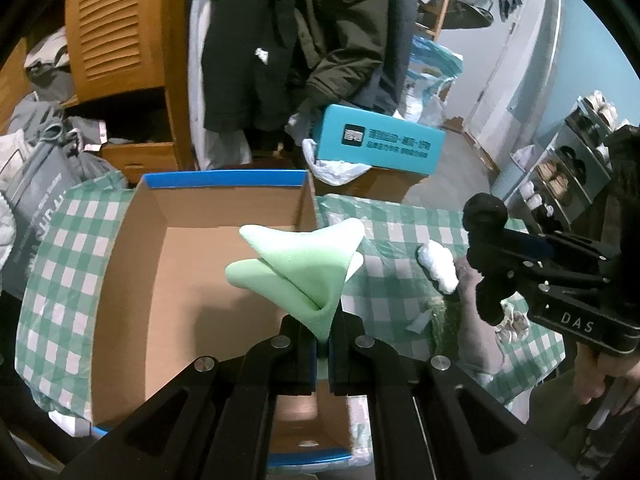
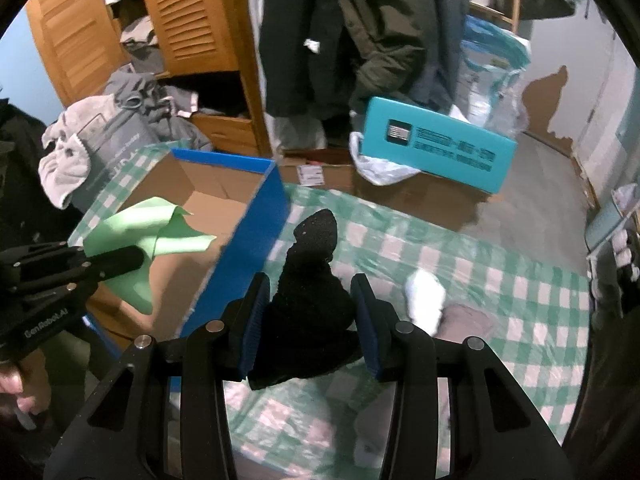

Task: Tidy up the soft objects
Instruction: 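Lower the green glove into the shoebox and open the left gripper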

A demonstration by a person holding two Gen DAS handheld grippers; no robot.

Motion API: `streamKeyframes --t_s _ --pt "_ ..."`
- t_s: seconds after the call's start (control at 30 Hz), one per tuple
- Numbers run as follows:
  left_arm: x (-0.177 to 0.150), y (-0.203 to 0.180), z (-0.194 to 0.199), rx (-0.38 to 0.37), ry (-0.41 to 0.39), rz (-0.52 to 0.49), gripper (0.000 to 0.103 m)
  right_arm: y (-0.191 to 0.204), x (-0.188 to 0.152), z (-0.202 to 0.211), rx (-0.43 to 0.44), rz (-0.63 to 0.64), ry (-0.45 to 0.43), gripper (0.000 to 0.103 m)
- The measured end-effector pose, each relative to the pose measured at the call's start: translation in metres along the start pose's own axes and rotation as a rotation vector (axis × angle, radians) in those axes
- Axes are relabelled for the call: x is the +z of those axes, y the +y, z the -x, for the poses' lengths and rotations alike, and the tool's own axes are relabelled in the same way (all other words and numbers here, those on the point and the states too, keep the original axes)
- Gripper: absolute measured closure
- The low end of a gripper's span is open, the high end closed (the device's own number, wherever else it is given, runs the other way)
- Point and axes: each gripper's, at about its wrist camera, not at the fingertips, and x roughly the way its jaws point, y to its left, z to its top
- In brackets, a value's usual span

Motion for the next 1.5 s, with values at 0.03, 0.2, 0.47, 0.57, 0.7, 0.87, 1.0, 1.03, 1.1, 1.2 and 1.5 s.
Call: streamKeyframes --t_s 0.03,0.2,0.47,0.57,0.7,0.87,1.0,1.03,1.1,1.2,1.5 --pt "0.000 0.004 0.001 0.002 -0.002 0.007 0.099 0.004 0.001 -0.002 0.008 0.006 0.002 0.062" --pt "-0.003 0.024 0.002 0.027 -0.001 0.030 0.099 0.025 0.009 -0.018 0.037 0.037 0.022 0.062" --pt "-0.009 0.059 -0.006 0.060 0.016 0.096 0.099 0.064 0.022 -0.039 0.081 0.098 0.051 0.062" --pt "-0.013 0.073 -0.009 0.075 0.026 0.118 0.099 0.075 0.026 -0.047 0.095 0.116 0.063 0.062" --pt "-0.015 0.084 -0.010 0.082 0.034 0.141 0.099 0.088 0.031 -0.058 0.113 0.134 0.086 0.062" --pt "-0.018 0.094 -0.012 0.087 0.047 0.161 0.099 0.099 0.034 -0.069 0.130 0.141 0.110 0.062" --pt "-0.020 0.098 -0.013 0.096 0.055 0.167 0.099 0.108 0.036 -0.078 0.139 0.150 0.131 0.062" --pt "-0.020 0.099 -0.014 0.098 0.059 0.169 0.099 0.109 0.036 -0.080 0.141 0.152 0.134 0.062" --pt "-0.021 0.101 -0.018 0.105 0.075 0.172 0.093 0.113 0.036 -0.084 0.148 0.158 0.145 0.061" --pt "-0.023 0.102 -0.022 0.104 0.098 0.184 0.083 0.113 0.035 -0.089 0.146 0.155 0.161 0.056" --pt "-0.021 0.097 -0.019 0.117 0.082 0.171 0.066 0.098 0.037 -0.084 0.143 0.113 0.150 0.040"
